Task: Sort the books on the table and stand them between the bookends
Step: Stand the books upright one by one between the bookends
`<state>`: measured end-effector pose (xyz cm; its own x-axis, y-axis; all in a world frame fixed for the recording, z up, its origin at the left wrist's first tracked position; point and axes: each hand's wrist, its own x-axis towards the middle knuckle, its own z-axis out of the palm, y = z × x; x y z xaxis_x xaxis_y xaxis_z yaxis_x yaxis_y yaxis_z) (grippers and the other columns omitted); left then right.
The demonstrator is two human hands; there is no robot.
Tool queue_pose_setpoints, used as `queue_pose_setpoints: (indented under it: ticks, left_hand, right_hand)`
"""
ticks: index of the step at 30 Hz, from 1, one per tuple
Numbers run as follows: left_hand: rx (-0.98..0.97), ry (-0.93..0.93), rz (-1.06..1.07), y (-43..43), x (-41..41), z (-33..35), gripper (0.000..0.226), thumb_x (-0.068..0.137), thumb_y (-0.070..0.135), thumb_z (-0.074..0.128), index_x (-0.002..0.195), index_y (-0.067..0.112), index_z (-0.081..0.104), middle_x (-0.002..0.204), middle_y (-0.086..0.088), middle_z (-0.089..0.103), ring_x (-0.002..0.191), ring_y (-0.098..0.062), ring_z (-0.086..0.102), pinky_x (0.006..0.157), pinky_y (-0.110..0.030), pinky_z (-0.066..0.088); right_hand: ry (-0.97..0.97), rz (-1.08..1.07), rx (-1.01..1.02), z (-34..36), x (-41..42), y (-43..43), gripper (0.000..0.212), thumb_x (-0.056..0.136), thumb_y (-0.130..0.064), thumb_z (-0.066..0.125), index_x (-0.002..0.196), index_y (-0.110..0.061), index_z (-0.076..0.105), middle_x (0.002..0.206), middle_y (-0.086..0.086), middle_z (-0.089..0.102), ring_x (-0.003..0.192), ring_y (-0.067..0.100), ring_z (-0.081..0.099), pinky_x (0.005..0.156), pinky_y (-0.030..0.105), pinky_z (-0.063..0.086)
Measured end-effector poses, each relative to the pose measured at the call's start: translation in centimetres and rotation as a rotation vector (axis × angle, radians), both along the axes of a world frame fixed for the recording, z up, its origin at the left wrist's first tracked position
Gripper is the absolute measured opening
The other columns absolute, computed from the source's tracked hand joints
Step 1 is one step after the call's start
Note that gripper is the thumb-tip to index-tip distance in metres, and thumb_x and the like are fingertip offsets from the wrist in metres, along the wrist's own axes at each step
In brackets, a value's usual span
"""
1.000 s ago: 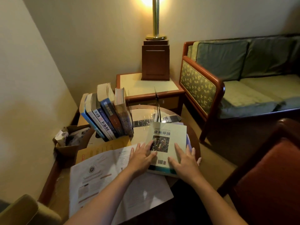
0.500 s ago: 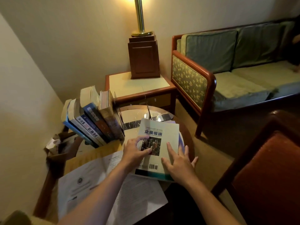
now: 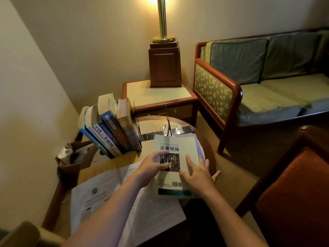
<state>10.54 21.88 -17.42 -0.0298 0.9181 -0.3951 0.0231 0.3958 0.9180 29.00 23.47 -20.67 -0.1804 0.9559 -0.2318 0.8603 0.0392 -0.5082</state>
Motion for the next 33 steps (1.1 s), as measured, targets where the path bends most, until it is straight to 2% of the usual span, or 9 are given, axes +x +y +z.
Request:
queue_pose_setpoints:
  ticks: [5,8,10,14,17,21,24,27,33]
  left_hand:
    - [0.138,-0.109,0.068,-2.1,0.4,0.6,0.049,0.091,-0.002,0.063,0.124,0.035,0.068,0.128,0.008,0.054,0.109,-0.028,0.067,0.077,-0.039,0.061]
    - [0.242,-0.074,0.035,-3.7,-0.3,2.3,0.051,0.09,-0.002,0.065,0.121,0.038,0.071,0.136,0.006,0.055,0.113,-0.029,0.065,0.077,-0.041,0.061]
    - [0.254,-0.11,0.03,-4.8,-1.1,3.7,0.048,0.089,-0.004,0.065,0.119,0.033,0.073,0.134,0.001,0.06,0.108,-0.03,0.069,0.074,-0.04,0.061]
    - [0.283,-0.087,-0.026,-6.2,-3.3,6.6,0.045,0.09,-0.006,0.064,0.116,0.029,0.075,0.128,0.002,0.067,0.11,-0.022,0.069,0.078,-0.037,0.061]
    - [0.337,0.002,-0.057,-6.7,-4.6,7.9,0.048,0.089,-0.005,0.065,0.119,0.032,0.074,0.127,0.012,0.068,0.113,-0.006,0.065,0.084,-0.025,0.058]
    - [0.308,-0.038,-0.01,-6.6,-5.7,8.1,0.051,0.095,-0.006,0.056,0.12,0.035,0.072,0.124,0.006,0.069,0.106,-0.019,0.071,0.075,-0.033,0.061]
    - [0.315,0.023,0.02,-5.4,-5.6,7.7,0.047,0.095,-0.003,0.057,0.117,0.036,0.073,0.121,0.003,0.069,0.1,-0.02,0.072,0.069,-0.03,0.06]
    - [0.329,0.072,0.021,-3.9,-4.9,7.0,0.039,0.093,-0.002,0.059,0.114,0.029,0.071,0.115,-0.002,0.07,0.097,-0.022,0.072,0.07,-0.034,0.061]
    - [0.458,0.339,0.004,-1.7,-3.8,4.7,0.025,0.092,-0.001,0.058,0.105,0.019,0.066,0.121,0.003,0.053,0.111,-0.022,0.059,0.074,-0.026,0.06]
  right_hand:
    - [-0.005,0.075,0.17,-0.1,0.1,-0.8,0.068,0.097,-0.061,0.042,0.157,-0.043,0.014,0.166,0.015,0.006,0.151,0.037,-0.017,0.115,0.06,-0.017]
    - [0.354,0.084,0.132,1.2,0.2,-0.7,0.077,0.093,-0.055,0.057,0.154,-0.048,0.01,0.164,0.009,0.013,0.151,0.033,0.014,0.119,0.058,0.023]
    - [0.578,0.036,0.164,3.0,0.6,-0.2,0.08,0.093,-0.039,0.066,0.155,-0.041,0.016,0.159,0.005,0.023,0.14,0.024,0.034,0.106,0.047,0.048]
    - [0.712,0.034,0.285,7.5,1.0,0.8,0.057,0.092,-0.017,0.069,0.138,-0.034,0.04,0.139,-0.002,0.042,0.112,0.01,0.053,0.071,0.017,0.055]
    - [0.77,0.133,0.133,10.3,1.1,1.3,0.032,0.093,-0.014,0.067,0.115,-0.025,0.048,0.131,0.003,0.053,0.102,0.02,0.064,0.065,0.025,0.06]
    - [0.686,0.292,0.059,13.8,0.8,1.2,0.007,0.1,-0.013,0.056,0.106,-0.014,0.056,0.118,-0.003,0.057,0.102,0.019,0.064,0.065,0.03,0.062]
    - [0.521,0.406,0.044,15.0,-0.4,1.0,0.023,0.103,-0.017,0.051,0.117,-0.023,0.068,0.119,-0.005,0.057,0.102,0.018,0.065,0.07,0.034,0.063]
    - [0.325,0.446,0.14,14.2,-1.4,1.1,0.032,0.102,-0.024,0.051,0.127,-0.039,0.064,0.122,-0.006,0.05,0.111,0.019,0.058,0.081,0.04,0.062]
    - [0.364,0.403,0.002,13.5,-1.4,1.4,0.034,0.095,-0.029,0.064,0.123,-0.048,0.059,0.125,-0.002,0.045,0.109,0.02,0.056,0.078,0.039,0.063]
